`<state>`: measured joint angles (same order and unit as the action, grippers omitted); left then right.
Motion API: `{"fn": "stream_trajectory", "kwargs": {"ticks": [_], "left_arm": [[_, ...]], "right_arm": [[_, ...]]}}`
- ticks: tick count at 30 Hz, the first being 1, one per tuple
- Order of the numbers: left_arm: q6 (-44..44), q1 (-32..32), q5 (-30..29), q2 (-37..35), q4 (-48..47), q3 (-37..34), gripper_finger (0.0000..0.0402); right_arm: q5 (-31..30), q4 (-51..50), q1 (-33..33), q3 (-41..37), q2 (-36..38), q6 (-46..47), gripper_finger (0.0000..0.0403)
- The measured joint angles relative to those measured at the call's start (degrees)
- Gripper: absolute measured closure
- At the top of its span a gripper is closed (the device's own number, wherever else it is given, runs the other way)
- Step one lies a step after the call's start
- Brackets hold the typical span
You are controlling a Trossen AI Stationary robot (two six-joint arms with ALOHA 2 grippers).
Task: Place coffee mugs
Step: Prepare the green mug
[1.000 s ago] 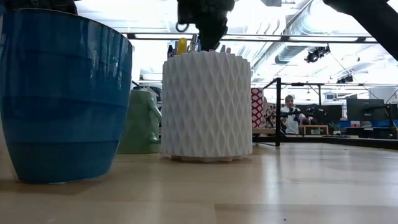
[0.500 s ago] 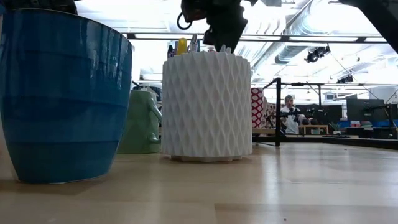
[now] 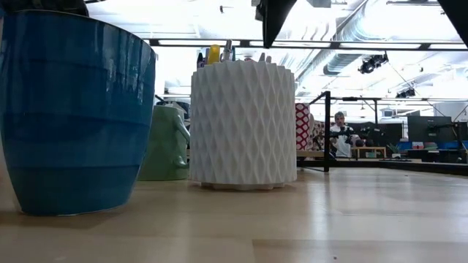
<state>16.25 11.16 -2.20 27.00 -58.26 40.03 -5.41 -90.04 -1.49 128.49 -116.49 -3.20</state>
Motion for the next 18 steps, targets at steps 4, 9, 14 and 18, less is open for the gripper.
{"fn": "stream_trajectory", "kwargs": {"ticks": [4, 9, 14, 18], "left_arm": [[0.0, 0.0, 0.0, 0.0, -0.5, 0.0, 0.0298], [0.0, 0.0, 0.0, 0.0, -0.6, 0.0, 0.0298], [0.0, 0.0, 0.0, 0.0, -0.6, 0.0, 0.0298], [0.0, 0.0, 0.0, 0.0, -0.6, 0.0, 0.0298]], "right_arm": [[-2.3, 0.0, -1.4, 0.0, 0.5, 0.7, 0.0323], [-3.0, 5.4, -2.5, -10.0, 2.7, 0.7, 0.0323], [-4.8, 13.3, -3.0, -31.1, 12.9, 5.6, 0.0324], [-4.4, 24.9, -3.0, -46.0, 24.4, 11.5, 0.0329]]}}
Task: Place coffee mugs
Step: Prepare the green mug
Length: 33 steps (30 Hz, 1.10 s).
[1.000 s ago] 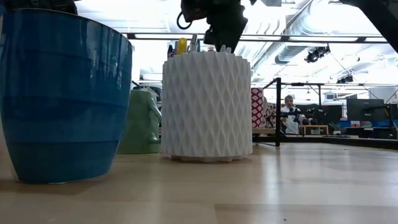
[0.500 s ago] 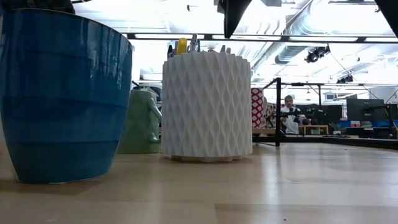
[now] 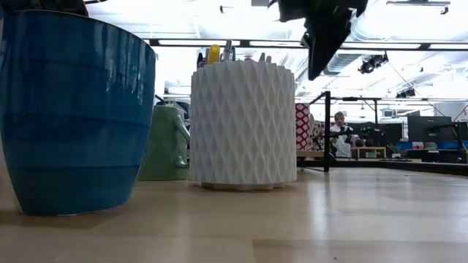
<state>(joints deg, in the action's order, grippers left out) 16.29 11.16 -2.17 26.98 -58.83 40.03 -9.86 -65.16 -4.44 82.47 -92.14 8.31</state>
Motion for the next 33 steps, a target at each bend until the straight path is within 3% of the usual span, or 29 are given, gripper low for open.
{"fn": "stream_trajectory", "kwargs": {"ticks": [5, 10, 14, 20, 28, 33], "left_arm": [[1.5, 0.0, 0.0, 0.3, 1.3, 0.0, 0.0298], [2.5, 0.0, 0.0, 2.0, 5.0, 0.0, 0.0298], [1.9, 0.0, 0.2, 5.0, 7.6, 0.0, 0.0298], [-0.9, 0.0, 4.5, 13.9, 12.7, 0.0, 0.0298], [-5.6, -0.9, 5.1, 24.5, 24.5, 0.0, 0.0298], [-8.9, -3.8, 11.1, 30.7, 28.4, 0.0, 0.0298]], "right_arm": [[4.9, 21.3, -0.8, -17.2, 11.7, -1.0, 0.033], [5.5, 29.6, -1.3, -30.8, 18.2, 2.3, 0.033], [5.6, 36.5, -1.3, -36.9, 19.5, 5.0, 0.033], [4.8, 41.6, -1.2, -39.2, 19.5, 3.6, 0.033], [1.7, 41.6, -1.2, -37.3, 19.5, 1.7, 0.033], [1.7, 40.8, -1.2, -36.7, 19.5, 1.7, 0.033]]}}
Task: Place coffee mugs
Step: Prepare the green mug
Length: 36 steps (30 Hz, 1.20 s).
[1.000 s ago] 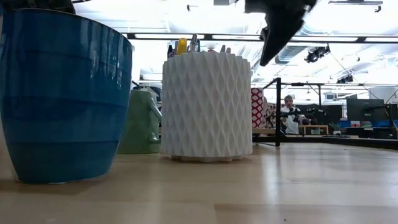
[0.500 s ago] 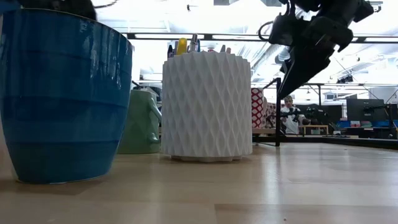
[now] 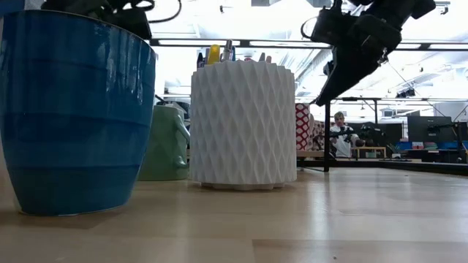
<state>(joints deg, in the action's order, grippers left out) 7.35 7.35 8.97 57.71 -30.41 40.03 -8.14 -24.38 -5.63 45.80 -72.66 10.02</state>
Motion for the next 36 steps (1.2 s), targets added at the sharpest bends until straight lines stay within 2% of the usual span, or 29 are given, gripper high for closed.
{"fn": "stream_trajectory", "kwargs": {"ticks": [6, 11, 22, 36], "left_arm": [[-0.1, -3.6, -0.6, 6.9, 4.0, 0.0, 0.0298], [-0.5, -5.5, -0.7, 9.5, 9.8, 0.0, 0.0298], [1.1, -8.6, -0.8, 13.2, 9.0, 0.1, 0.0298], [5.0, -9.0, -1.9, 12.1, 3.8, 0.3, 0.0298]], "right_arm": [[-0.1, -0.2, 0.0, 0.0, 0.0, -0.9, 0.033], [-0.1, -0.3, 0.0, 0.0, 0.0, -1.1, 0.033], [0.2, -2.1, 0.0, 0.0, 0.0, -1.0, 0.033], [0.7, -2.9, 0.0, 0.0, 0.0, -0.9, 0.033]]}}
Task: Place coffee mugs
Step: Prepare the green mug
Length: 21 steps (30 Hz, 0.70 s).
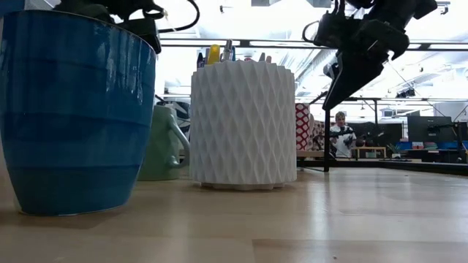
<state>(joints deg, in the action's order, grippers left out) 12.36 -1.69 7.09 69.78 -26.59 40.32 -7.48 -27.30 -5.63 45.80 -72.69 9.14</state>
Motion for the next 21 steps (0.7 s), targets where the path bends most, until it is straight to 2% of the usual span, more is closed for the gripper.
{"fn": "stream_trajectory", "kwargs": {"ticks": [9, 21], "left_arm": [[0.0, -1.6, -3.0, 0.0, -0.9, 0.0, 0.0298], [-0.6, -1.7, -6.0, 0.1, 1.4, -0.2, 0.0298]], "right_arm": [[0.4, -0.8, 0.0, 0.0, 0.0, 0.9, 0.033], [-1.0, 4.4, 3.7, 0.0, 0.0, -5.2, 0.033]]}}
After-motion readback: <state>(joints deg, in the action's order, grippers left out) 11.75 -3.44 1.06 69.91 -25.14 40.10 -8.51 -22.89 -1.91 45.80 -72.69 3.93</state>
